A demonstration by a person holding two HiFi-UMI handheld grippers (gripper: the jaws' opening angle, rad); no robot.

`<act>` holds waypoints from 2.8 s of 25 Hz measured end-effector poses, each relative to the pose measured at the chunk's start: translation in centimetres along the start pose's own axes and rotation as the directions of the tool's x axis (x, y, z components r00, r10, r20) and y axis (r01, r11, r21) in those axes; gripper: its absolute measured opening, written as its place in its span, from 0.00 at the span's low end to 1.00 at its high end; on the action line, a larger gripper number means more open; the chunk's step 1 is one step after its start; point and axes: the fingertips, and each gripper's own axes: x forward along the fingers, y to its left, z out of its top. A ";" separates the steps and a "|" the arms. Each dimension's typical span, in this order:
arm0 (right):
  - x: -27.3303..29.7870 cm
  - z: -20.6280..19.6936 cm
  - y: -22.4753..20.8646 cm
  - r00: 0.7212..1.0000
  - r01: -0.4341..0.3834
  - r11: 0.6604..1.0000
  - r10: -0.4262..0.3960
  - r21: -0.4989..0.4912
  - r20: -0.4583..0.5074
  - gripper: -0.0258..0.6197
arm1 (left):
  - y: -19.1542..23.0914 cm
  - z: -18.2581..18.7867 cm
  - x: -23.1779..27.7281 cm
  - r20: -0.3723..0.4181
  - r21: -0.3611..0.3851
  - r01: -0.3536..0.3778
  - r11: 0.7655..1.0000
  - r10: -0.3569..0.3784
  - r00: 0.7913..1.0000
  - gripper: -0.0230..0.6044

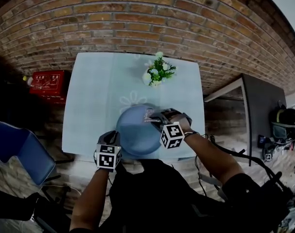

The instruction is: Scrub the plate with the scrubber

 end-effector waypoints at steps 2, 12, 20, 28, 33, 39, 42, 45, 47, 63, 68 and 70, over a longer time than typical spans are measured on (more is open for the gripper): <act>0.6 -0.4 0.8 0.999 -0.021 0.999 0.020 -0.030 -0.038 0.14 | 0.0 -0.4 0.2 -0.005 -0.021 -0.004 1.000 0.003 1.000 0.09; 1.5 -1.7 2.4 0.967 -0.140 0.989 0.145 0.039 -0.211 0.15 | 0.9 -0.6 0.6 -0.041 -0.012 -0.026 1.000 0.025 0.999 0.11; 1.0 -2.7 3.8 0.933 -0.211 0.955 0.260 0.210 -0.248 0.15 | 0.7 -0.7 0.8 -0.061 0.032 -0.059 0.998 0.061 0.996 0.11; 0.1 -2.5 5.5 0.902 -0.235 0.906 0.338 0.353 -0.267 0.15 | 0.8 -0.9 0.8 -0.072 0.062 -0.057 0.996 0.061 0.996 0.11; -0.4 -2.3 6.6 0.897 -0.223 0.869 0.360 0.442 -0.256 0.15 | 0.7 -1.1 0.8 -0.074 0.106 -0.044 0.993 0.052 0.996 0.11; -0.8 -2.0 7.5 0.891 -0.200 0.839 0.370 0.506 -0.261 0.15 | 0.6 -1.1 0.8 -0.074 0.103 -0.022 0.994 0.029 0.997 0.11; -1.2 -1.7 8.2 0.887 -0.207 0.820 0.388 0.534 -0.252 0.15 | 0.5 -1.1 0.8 -0.073 0.105 -0.015 0.994 0.023 0.997 0.11; -1.4 -1.4 8.7 0.885 -0.200 0.800 0.395 0.566 -0.246 0.15 | 0.6 -1.1 0.9 -0.073 0.100 -0.008 0.995 0.016 0.997 0.11; -1.5 -1.1 9.1 0.881 -0.201 0.782 0.408 0.590 -0.239 0.15 | 0.6 -1.2 0.9 -0.078 0.097 0.000 0.995 0.008 0.997 0.11; -2.6 2.0 11.9 0.855 -0.241 0.656 0.492 0.715 -0.163 0.16 | 0.2 -0.7 0.6 -0.090 0.098 0.059 0.993 -0.050 0.995 0.11; -2.5 3.4 12.9 0.854 -0.258 0.643 0.501 0.721 -0.141 0.16 | 0.2 -0.7 0.3 -0.096 0.098 0.067 0.993 -0.058 0.994 0.11; -2.4 4.1 13.2 0.856 -0.264 0.634 0.502 0.727 -0.127 0.16 | 0.2 -0.7 0.4 -0.089 0.104 0.068 0.992 -0.059 0.994 0.11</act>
